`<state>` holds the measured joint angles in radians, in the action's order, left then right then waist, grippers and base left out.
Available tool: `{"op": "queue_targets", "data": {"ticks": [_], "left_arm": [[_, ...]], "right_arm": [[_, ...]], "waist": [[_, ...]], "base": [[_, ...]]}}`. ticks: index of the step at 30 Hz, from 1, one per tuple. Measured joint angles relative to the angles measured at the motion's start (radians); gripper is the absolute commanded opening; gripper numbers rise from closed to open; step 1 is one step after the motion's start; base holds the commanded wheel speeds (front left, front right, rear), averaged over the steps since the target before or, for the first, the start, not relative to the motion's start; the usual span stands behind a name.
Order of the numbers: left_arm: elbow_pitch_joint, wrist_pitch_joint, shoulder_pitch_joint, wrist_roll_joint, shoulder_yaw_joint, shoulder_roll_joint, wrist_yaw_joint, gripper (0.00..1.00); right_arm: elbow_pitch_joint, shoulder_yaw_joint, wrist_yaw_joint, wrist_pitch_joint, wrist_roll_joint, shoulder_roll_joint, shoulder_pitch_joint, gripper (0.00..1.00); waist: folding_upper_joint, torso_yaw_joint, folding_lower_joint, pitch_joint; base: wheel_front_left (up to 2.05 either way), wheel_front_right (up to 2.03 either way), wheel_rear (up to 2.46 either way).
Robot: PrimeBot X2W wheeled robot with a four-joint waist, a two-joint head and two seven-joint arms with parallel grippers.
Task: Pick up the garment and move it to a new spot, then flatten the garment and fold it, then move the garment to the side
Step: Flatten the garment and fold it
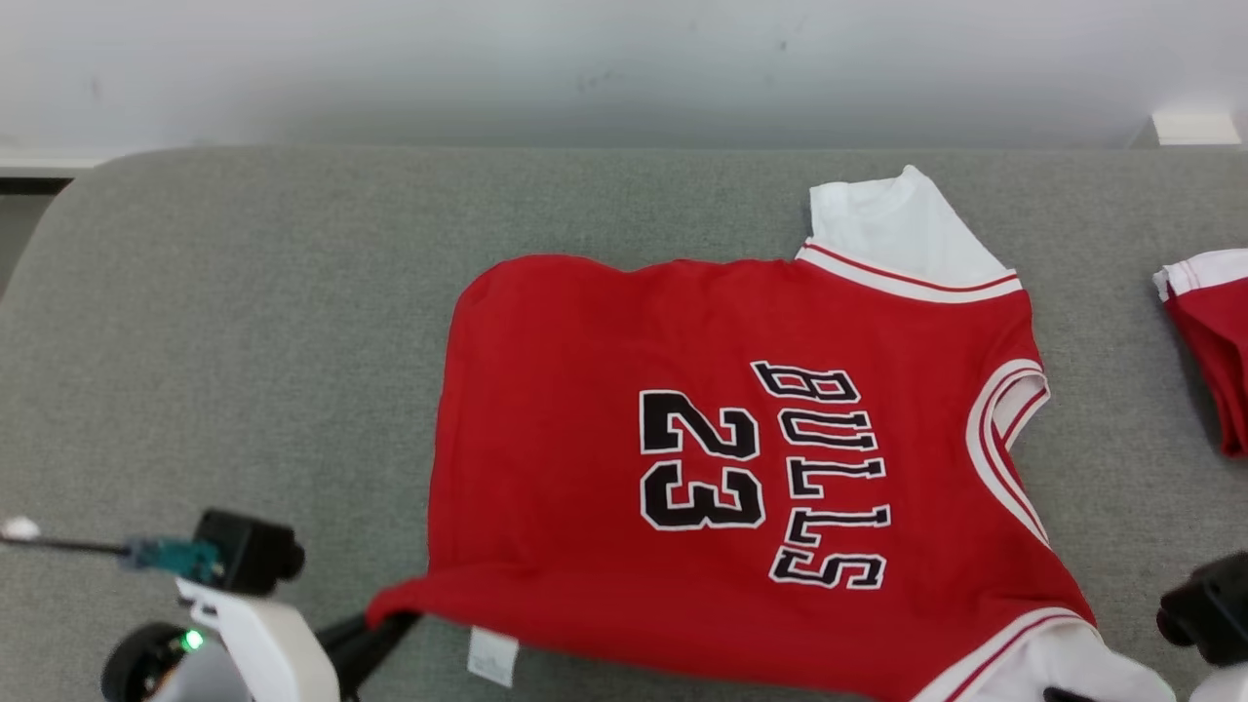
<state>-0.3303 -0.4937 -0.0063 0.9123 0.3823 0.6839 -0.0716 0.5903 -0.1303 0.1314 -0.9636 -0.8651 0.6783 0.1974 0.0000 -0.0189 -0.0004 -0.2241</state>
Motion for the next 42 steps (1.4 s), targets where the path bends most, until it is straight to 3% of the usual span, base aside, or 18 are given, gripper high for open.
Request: {"op": "queue_targets", "data": {"ticks": [3,11,12,13,14,17,22,27,31,35,42], "left_arm": [[0.022,-0.076,-0.14,0.027,-0.014,0.01,0.0,0.0],[0.238,-0.175,-0.433,0.019,0.06,-0.097,0.015,0.0],[0.269,-0.175,-0.454,0.007,0.071,-0.106,0.018,0.0],[0.297,-0.175,-0.47,-0.008,0.081,-0.112,0.024,0.0],[0.324,-0.174,-0.48,-0.014,0.087,-0.122,0.027,0.0],[0.371,-0.147,-0.485,-0.021,0.1,-0.151,0.033,1.0],[0.375,-0.042,-0.42,-0.008,0.044,-0.157,0.017,1.0],[0.255,0.065,-0.261,-0.043,0.007,-0.106,-0.027,1.0],[0.175,0.14,-0.163,-0.075,-0.003,-0.123,-0.08,1.0],[0.169,0.191,-0.133,-0.097,0.001,-0.151,-0.114,1.0],[0.227,0.216,-0.153,-0.112,0.021,-0.178,-0.104,1.0]], "right_arm": [[-0.046,-0.013,0.0,-0.093,-0.023,0.009,-0.14,0.0],[-0.214,-0.106,0.0,-0.235,0.003,-0.018,-0.492,0.03],[-0.23,-0.121,0.0,-0.232,0.012,-0.029,-0.526,0.25],[-0.244,-0.132,0.0,-0.223,0.019,-0.042,-0.555,0.9],[-0.257,-0.14,0.0,-0.203,0.031,-0.055,-0.578,1.0],[-0.282,-0.154,0.0,-0.128,0.063,-0.081,-0.605,1.0],[-0.274,-0.093,0.0,0.073,0.083,-0.115,-0.575,1.0],[-0.209,0.029,0.0,0.22,0.087,-0.103,-0.377,1.0],[-0.182,0.083,0.0,0.318,0.121,-0.111,-0.182,1.0],[-0.219,0.07,0.0,0.421,0.159,-0.158,-0.084,1.0],[-0.385,-0.008,0.0,0.555,0.257,-0.225,-0.134,1.0]], "waist": [[0.0,-0.009,0.0001,-0.026],[0.0001,-0.034,0.0005,-0.111],[0.0001,-0.035,0.0005,-0.121],[0.0,-0.036,0.0005,-0.129],[0.0,-0.036,0.0005,-0.136],[0.0,-0.032,0.0006,-0.14],[0.0,-0.014,0.0005,-0.111],[0.0,0.008,0.0004,-0.065],[0.0,0.014,0.0004,-0.058],[0.0,0.01,0.0004,-0.071],[0.0,0.012,0.0005,-0.094]], "base": [[0.0,0.0,0.0],[0.0,0.0,0.0],[0.0,0.0,0.0],[0.0,0.0,0.0],[0.0,0.0,0.0],[0.0,0.0,0.0],[0.0,0.0,0.0],[0.0,0.0,0.0],[0.0,0.0,0.0],[0.0,0.0,0.0],[0.0,0.0,0.0]]}}
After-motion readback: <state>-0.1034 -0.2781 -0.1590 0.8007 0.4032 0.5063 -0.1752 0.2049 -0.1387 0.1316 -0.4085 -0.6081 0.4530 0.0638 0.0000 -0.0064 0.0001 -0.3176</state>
